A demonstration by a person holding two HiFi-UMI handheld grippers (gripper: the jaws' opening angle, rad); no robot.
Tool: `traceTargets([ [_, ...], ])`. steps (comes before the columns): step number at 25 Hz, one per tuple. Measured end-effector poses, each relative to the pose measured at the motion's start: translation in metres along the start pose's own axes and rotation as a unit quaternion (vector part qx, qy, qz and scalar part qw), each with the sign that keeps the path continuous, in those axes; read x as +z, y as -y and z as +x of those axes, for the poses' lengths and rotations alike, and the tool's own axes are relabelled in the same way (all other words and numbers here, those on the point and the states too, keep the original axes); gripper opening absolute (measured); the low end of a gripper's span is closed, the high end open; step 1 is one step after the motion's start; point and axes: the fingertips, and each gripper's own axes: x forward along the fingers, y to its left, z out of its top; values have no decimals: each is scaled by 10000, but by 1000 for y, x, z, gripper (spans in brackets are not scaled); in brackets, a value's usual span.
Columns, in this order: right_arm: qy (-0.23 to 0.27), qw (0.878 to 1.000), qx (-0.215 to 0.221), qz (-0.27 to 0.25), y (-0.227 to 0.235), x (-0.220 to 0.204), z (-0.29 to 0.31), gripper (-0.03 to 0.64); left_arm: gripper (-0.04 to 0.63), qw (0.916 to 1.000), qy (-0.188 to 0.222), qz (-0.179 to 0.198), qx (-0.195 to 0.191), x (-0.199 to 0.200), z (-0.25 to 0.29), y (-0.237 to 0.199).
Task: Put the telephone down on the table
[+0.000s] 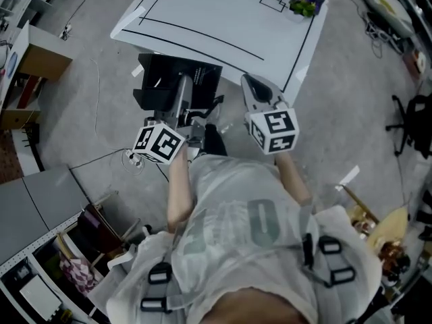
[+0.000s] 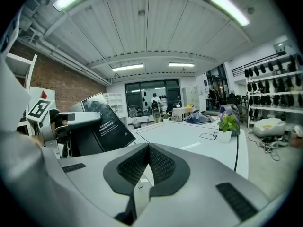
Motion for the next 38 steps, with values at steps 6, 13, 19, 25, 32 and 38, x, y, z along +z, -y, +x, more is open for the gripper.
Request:
traceTargets([
  [6,-79,9998,-160,34,14,20,51,8,160,9994,-223,194,-164,26,52,-27],
  [13,-53,9987,-464,194,48,46,113,8,160,9978,-474,210,-413,46,126,-64],
  [19,-67,9966,-730,379,66,62,157,8,160,9940,-768,272,-731,64,180,-85],
  [25,-30,9925,-1119,496,97,71,194,8,160,9873,-1052,435,-1106,73,235,-100],
  [32,21,9813,-1770,762,130,72,201,8,160,9786,-1317,359,-1539,74,284,-110],
  [38,-12,9790,-1900,741,139,71,206,8,160,9741,-1523,278,-1648,69,305,-112],
])
